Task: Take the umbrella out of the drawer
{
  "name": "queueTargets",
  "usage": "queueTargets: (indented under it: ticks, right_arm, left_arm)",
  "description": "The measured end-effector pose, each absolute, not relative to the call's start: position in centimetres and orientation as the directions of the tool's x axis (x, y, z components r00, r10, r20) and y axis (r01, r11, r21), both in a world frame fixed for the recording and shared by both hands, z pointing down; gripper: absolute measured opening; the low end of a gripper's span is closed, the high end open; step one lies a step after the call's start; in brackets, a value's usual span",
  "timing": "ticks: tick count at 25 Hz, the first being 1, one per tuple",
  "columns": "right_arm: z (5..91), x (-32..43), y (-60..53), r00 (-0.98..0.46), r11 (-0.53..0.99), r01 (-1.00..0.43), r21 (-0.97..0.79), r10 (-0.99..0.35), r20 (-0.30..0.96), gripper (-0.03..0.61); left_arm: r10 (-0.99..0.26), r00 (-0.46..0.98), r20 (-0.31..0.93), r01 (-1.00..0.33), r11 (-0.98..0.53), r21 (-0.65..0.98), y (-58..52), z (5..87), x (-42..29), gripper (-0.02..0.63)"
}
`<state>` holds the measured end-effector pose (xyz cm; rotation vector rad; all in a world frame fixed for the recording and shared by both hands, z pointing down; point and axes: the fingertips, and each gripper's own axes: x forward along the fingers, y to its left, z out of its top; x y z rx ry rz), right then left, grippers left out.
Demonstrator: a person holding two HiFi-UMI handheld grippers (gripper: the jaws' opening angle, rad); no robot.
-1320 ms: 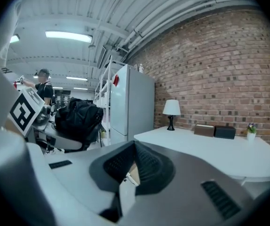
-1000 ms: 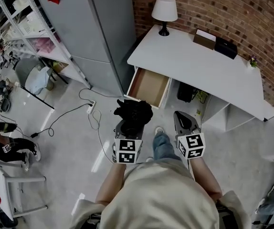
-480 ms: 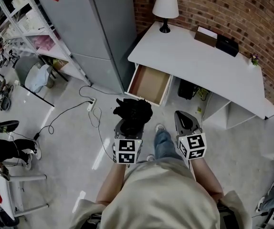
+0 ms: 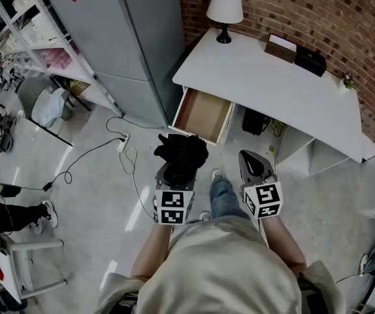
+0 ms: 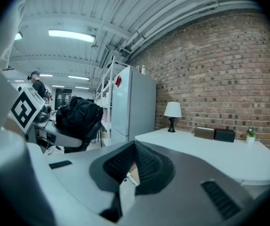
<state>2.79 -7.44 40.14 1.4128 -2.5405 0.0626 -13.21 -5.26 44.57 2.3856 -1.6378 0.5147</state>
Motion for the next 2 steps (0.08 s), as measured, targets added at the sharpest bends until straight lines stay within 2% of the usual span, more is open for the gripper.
queueTargets:
  ticks: [2]
  right_arm:
    - [40.15, 3.05, -7.67, -0.506, 0.533, -0.842, 0.082, -0.833, 0.224, 0.002]
  left_arm:
    - [-0.861, 0.325, 0.391, -0.932, -0.362, -0.023, -5.51, 44.46, -12.98, 0.247]
